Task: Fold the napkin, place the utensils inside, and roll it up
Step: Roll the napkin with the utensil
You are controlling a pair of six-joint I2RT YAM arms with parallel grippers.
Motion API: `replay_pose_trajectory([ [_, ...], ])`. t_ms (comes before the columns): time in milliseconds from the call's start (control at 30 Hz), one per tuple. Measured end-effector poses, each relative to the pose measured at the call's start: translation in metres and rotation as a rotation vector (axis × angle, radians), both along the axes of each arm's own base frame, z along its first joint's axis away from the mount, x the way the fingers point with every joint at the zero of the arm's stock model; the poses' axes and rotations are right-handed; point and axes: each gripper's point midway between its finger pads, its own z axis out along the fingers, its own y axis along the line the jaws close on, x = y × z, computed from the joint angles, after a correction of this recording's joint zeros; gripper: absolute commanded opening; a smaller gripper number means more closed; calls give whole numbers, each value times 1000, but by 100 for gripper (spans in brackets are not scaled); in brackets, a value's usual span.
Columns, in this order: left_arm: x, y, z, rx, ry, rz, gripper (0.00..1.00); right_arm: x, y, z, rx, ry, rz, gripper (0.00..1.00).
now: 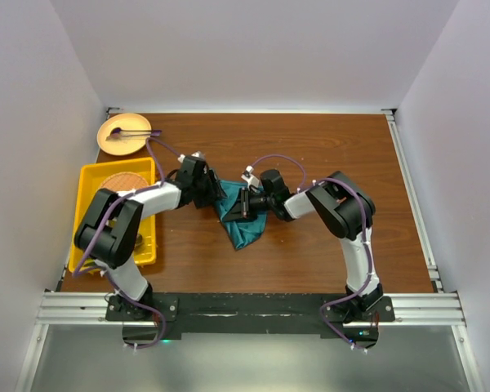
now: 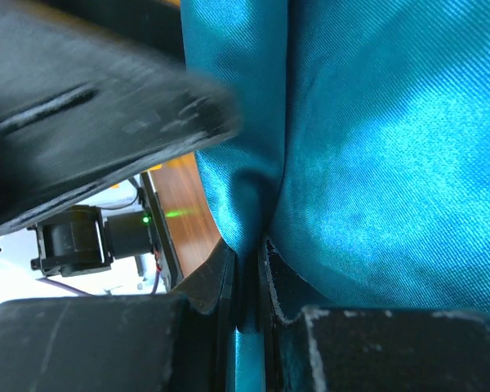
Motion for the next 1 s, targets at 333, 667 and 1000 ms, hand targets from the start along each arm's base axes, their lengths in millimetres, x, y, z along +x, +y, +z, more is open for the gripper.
replay_pose_trajectory([
  [333, 16, 1, -9, 101, 63, 97, 0, 5, -3, 0, -51, -20, 11, 8],
  [667, 28, -6, -10, 114, 92, 84, 0, 14, -15, 24, -414, -359, 96, 75],
  [1000, 29, -11, -9, 106, 148, 68, 0, -3, -9, 14, -774, -682, 54, 76],
])
